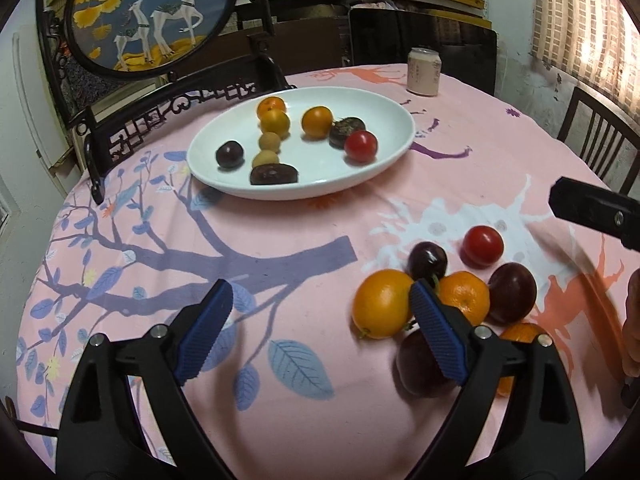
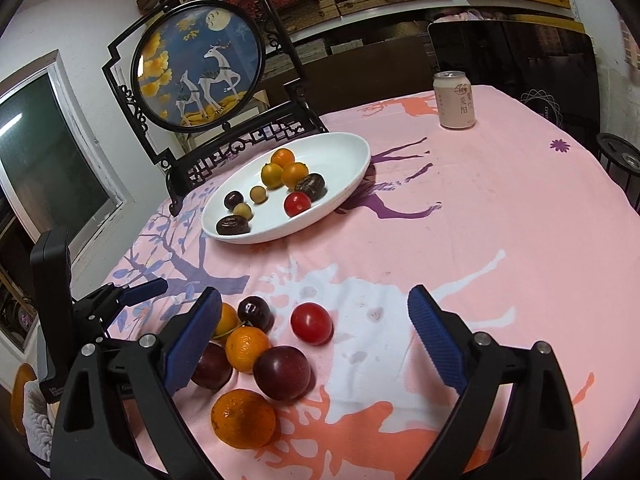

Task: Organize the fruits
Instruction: 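Move both tools back to the fruit cluster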

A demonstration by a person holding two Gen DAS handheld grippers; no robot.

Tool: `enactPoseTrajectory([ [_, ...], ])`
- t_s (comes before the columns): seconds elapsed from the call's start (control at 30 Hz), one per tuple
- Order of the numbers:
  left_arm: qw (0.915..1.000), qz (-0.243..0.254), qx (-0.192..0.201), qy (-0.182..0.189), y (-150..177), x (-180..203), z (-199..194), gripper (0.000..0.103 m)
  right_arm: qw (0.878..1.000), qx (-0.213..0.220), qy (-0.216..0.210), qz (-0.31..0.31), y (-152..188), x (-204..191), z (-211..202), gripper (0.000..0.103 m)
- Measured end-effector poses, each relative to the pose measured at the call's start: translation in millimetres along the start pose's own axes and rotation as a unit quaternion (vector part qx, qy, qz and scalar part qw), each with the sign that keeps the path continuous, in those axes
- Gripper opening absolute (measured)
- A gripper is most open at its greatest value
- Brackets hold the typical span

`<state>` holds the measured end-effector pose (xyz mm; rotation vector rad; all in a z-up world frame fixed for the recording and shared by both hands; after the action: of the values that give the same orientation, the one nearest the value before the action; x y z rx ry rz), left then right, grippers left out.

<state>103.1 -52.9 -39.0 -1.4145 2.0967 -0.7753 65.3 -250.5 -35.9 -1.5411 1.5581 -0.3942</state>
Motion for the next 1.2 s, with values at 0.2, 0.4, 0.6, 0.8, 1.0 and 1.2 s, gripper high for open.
enactPoseTrajectory([
  [0.2,0.9998,0.002,0.003,-0.022,-0.5,-4.4,0.6,0.099,1.0,0.001,0.005,0.0,-0.4,1.5,0.4,0.094],
  [0.4,0.9937,-0.077,0.009,-0.081,-0.4,-59.3,-9.5,0.098,1.0,0.007,0.01,0.012,-1.9,8.2,-1.3,0.094],
  [0.6,0.9945,-0.086,0.034,-0.049,3.7,-59.0,-25.2,0.098,1.0,0.011,0.01,0.015,-3.1,9.2,-3.3,0.094],
  [0.8,0.9984,-0.022,0.02,-0.047,3.1,-26.1,-7.6,0.098,1.0,0.01,0.012,0.016,-2.9,9.9,-2.5,0.094],
  [1.0,0.9997,-0.015,0.014,-0.01,1.8,-16.2,0.6,0.096,1.0,0.007,0.012,0.016,-2.4,10.2,-1.0,0.094],
  [1.2,0.9995,0.003,0.023,0.02,-0.7,-1.4,-2.2,0.096,1.0,0.006,0.014,0.017,-2.4,11.0,0.1,0.094],
])
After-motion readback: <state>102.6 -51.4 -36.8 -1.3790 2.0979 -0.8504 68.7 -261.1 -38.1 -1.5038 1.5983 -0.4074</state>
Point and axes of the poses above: each gripper's, at about its wrist camera, not at the fingertips, and z roughly the way its jaws point, x to its right, y to its underside, the point moved 3 cm from there along z, roughly the way its jaws point, and after that the axes turned 1 degree about -z, right-handed, at the moved point
